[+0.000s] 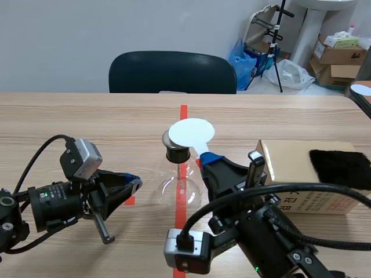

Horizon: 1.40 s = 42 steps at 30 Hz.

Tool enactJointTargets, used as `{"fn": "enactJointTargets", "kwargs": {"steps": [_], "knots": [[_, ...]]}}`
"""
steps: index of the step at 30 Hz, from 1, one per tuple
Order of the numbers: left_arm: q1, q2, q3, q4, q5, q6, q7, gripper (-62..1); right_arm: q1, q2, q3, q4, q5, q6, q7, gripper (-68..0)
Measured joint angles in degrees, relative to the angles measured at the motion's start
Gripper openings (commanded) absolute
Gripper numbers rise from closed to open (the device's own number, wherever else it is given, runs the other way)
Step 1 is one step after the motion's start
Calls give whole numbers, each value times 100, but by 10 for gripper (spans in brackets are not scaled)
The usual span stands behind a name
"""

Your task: Do the electroscope experiment

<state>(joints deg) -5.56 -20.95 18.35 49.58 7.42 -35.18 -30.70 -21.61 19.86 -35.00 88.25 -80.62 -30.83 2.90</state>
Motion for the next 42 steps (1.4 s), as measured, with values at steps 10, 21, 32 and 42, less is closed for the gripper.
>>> {"fn": "enactJointTargets", "kwargs": {"steps": [10, 21, 32, 42], "knots": [[0, 0, 0, 0, 0, 0, 0, -577, 0, 0, 0, 0, -17, 0, 304, -665], [0, 0, 0, 0, 0, 0, 0, -577, 0, 0, 0, 0, -17, 0, 302, -665], [0, 0, 0, 0, 0, 0, 0, -577, 0, 0, 0, 0, -17, 0, 302, -665], [0, 0, 0, 0, 0, 0, 0, -577, 0, 0, 0, 0, -17, 0, 302, -665]]}}
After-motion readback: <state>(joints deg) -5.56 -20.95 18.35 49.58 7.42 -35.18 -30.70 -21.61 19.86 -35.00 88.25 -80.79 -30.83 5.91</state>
